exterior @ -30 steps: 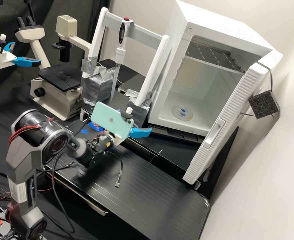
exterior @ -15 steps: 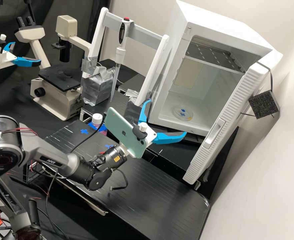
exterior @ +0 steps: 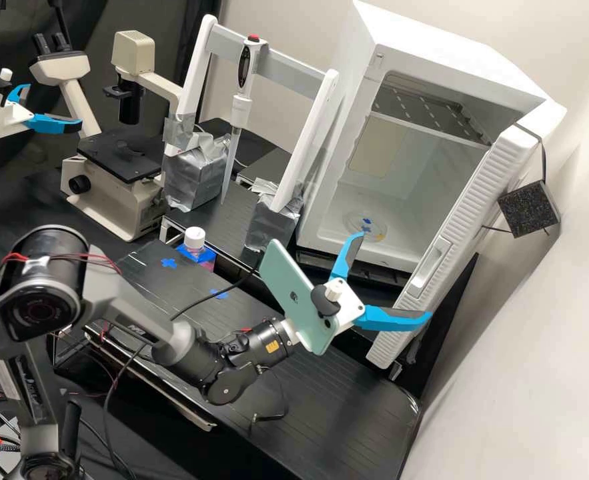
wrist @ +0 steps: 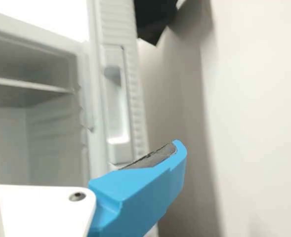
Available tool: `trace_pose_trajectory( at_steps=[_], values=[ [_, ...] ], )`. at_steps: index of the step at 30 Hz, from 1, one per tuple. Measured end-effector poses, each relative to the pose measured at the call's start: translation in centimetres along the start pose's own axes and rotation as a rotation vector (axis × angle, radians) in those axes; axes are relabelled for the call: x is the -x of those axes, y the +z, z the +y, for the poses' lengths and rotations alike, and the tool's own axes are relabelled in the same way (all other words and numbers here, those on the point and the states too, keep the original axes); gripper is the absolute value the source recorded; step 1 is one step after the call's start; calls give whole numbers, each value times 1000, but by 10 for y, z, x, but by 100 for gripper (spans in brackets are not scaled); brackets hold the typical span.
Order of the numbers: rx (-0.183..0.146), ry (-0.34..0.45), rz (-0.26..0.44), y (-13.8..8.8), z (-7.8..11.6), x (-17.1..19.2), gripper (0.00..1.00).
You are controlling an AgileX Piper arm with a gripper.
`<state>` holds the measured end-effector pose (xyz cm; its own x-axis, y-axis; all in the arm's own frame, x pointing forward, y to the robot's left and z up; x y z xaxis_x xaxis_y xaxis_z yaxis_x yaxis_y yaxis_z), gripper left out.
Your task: Close the door
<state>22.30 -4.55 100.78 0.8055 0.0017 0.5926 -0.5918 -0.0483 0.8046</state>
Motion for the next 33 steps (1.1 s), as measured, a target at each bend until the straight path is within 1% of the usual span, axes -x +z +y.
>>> trace_pose_trajectory(
  at_steps=[3,6,11,16,20,21,22,26,29,33],
  values=[
    [16,-6,-27,10,-1,-10,100],
    [12,-18,-59,20,-4,-19,100],
    [3,-50,-88,30,-13,-30,100],
    [0,-80,-83,31,-20,-35,100],
    [-12,-95,-76,31,-22,-37,100],
    [-20,-96,-76,31,-23,-37,100],
    [-35,-96,-76,31,-23,-37,100],
    [-64,-105,-80,27,-24,-29,100],
    [-77,-122,-67,17,-29,-23,100],
    [-110,-167,-36,0,-41,-13,100]
  ],
)
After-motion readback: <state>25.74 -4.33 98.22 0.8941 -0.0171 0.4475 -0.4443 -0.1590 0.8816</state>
